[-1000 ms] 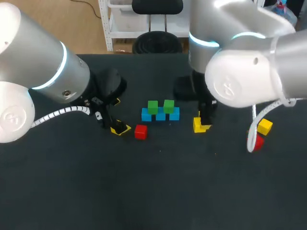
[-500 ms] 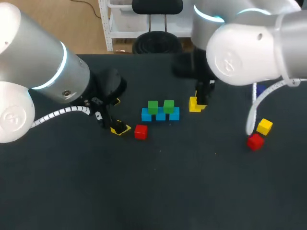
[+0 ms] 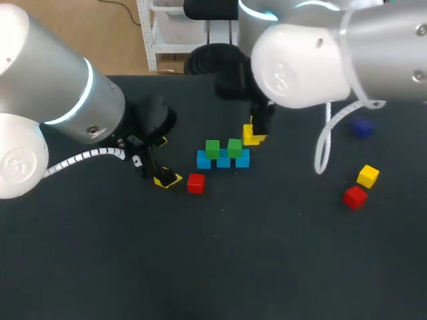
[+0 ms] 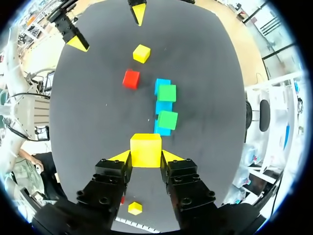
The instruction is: Place the blue cubes, place green cubes on the blue cubes, place the yellow cubes on the green cubes, then place the red cubes on the yellow cubes, and place purple cube on the red cubes.
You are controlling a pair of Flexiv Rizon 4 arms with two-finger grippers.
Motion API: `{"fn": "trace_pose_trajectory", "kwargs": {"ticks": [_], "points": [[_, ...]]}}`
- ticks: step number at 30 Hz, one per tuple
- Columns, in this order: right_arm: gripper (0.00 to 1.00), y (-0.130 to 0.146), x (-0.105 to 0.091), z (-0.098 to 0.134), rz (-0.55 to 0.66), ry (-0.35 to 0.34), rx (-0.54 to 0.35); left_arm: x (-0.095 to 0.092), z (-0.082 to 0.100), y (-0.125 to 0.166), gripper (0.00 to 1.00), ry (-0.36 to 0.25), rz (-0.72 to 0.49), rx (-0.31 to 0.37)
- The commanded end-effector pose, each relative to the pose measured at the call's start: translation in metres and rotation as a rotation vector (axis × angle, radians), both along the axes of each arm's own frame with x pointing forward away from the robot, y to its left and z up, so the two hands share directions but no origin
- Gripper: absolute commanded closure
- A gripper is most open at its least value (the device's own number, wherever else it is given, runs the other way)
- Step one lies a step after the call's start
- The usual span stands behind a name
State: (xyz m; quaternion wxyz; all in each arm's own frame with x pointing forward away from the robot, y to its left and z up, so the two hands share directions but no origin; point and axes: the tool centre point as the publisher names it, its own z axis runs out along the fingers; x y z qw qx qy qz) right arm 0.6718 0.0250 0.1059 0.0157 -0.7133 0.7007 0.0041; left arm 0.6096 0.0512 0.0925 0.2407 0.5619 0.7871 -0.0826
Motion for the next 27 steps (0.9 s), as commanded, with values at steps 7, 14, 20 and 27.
{"fn": "trace_pose_trajectory", "kwargs": {"ticks": [7, 14, 20, 27], "points": [[1.0, 0.024, 0.011, -0.009, 0.021, 0.022, -0.017, 0.001, 0.0, -0.001, 0.0, 0.001, 0.001, 0.003], [1.0, 0.033, 0.017, -0.021, 0.018, 0.042, -0.029, 0.001, 0.0, -0.001, 0.0, 0.001, 0.001, 0.003], [1.0, 0.038, 0.027, -0.027, 0.012, 0.05, -0.041, 0.001, 0.0, -0.001, 0.0, 0.001, 0.001, 0.003], [1.0, 0.044, 0.035, -0.035, 0.005, 0.062, -0.055, 0.001, 0.0, -0.001, 0.0, 0.001, 0.001, 0.003]]}}
